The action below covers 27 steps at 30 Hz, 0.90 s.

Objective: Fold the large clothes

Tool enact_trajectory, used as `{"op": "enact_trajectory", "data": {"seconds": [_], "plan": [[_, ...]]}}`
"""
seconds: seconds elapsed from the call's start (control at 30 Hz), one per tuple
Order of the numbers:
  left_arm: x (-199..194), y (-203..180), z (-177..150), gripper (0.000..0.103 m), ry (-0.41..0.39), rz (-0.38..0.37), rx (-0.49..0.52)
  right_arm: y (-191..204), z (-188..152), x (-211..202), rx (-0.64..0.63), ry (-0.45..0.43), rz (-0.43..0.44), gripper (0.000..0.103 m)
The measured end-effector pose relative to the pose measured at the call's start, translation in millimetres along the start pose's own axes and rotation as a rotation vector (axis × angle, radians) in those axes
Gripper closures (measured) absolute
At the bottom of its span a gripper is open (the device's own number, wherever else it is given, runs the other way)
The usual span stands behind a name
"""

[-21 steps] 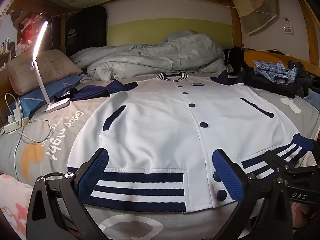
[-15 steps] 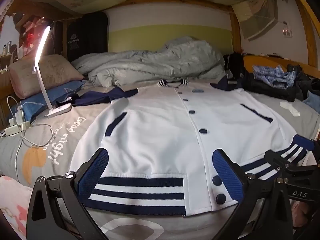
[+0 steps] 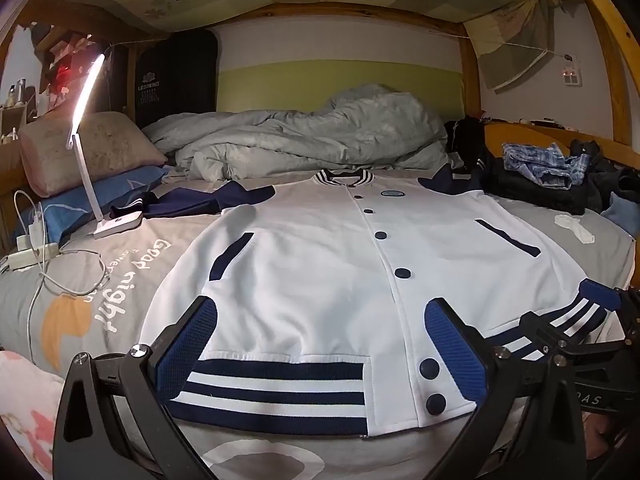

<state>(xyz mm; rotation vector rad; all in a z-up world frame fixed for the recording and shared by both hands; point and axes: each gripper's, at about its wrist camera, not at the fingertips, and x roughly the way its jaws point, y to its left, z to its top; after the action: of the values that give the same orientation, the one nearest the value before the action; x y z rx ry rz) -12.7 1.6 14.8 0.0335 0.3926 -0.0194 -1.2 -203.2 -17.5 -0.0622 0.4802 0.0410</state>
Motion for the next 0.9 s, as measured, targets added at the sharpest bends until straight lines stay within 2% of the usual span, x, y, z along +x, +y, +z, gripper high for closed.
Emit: {"op": "enact_trajectory", "data": {"seconds": [0.17,0.9], "plan": [[3.1,-0.1,0.1,0.0,0.02,-0.022,-0.008,0.1,-1.8,0.3,0.005,0.007,0.01,0.0],[10.1,4.8,-5.0,0.0,0.031,-0.007,-0.024,0.1,-3.4,3.1,0.014,0.007,0.009,0.0]]}}
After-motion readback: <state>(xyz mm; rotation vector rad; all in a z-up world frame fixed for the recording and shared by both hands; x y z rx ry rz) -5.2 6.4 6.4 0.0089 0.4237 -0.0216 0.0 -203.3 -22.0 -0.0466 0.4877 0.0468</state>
